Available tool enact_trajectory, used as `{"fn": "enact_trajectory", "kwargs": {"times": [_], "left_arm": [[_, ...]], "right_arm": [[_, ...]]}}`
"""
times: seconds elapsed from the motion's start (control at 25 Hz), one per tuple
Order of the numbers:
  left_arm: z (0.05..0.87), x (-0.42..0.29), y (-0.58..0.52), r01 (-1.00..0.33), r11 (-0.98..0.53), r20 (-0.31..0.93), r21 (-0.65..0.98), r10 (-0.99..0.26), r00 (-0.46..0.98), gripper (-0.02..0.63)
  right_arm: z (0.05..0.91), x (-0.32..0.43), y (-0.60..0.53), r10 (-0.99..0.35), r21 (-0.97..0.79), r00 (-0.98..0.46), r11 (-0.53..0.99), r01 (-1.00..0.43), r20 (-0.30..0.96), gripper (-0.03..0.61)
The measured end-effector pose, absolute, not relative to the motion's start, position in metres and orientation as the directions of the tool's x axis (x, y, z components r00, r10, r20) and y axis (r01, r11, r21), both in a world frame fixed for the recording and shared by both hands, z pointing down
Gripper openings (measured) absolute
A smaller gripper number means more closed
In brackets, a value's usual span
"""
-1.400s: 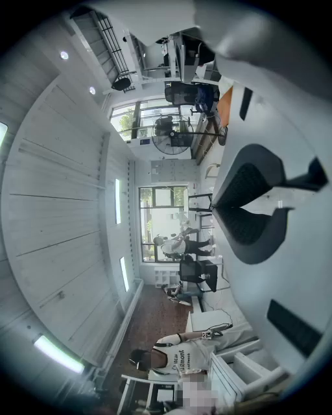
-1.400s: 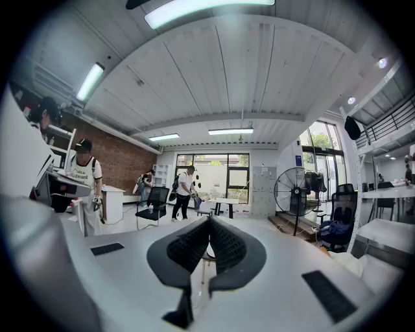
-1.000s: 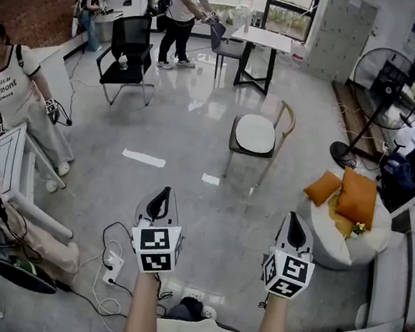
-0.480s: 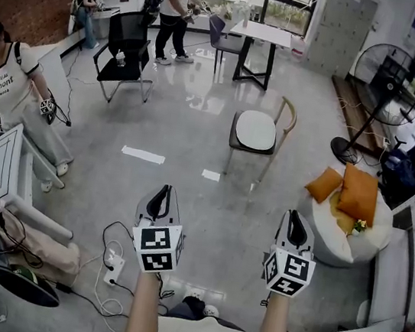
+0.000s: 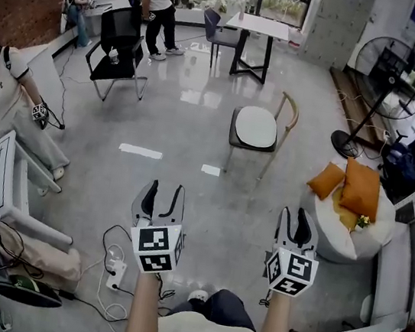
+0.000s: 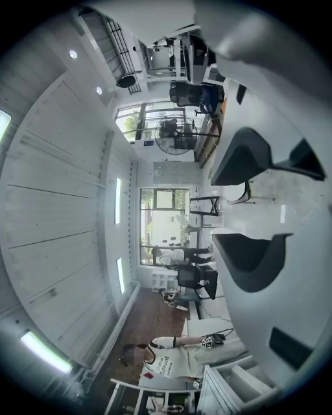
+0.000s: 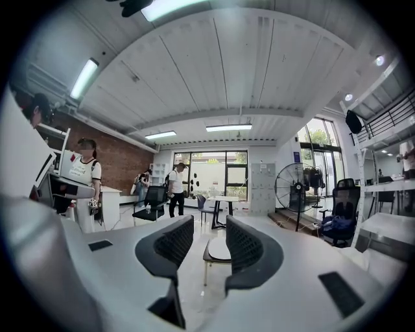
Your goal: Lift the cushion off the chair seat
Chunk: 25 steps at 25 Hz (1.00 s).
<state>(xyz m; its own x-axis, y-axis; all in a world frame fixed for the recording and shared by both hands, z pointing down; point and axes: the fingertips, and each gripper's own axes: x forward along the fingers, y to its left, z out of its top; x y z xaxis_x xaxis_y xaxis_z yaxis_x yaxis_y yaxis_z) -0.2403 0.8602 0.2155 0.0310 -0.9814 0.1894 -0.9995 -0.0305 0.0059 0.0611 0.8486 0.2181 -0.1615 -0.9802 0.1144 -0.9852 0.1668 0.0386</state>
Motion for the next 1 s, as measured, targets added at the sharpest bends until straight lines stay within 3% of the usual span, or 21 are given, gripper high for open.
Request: {"fn": "enact_trajectory", "kwargs": {"times": [0.52,1.0], "left_arm": [[0.243,-0.244,0.757,-1.0,-0.026,0.242,0.005,-0.97,0.027,0.249],[0.247,-0.216,0.555,-1.0,0.025,0.254,0.004,-0.967,-0.023,0.249]], "right_arm": [[0.245,0.051,0.739,-0.969,0.04,-0.187,0.196,-0.98,0.164,0.199],[0.244,0.077,0.519,-0.956,0.042,-0.242,0.252,-0.967,0.166,0.21]]}}
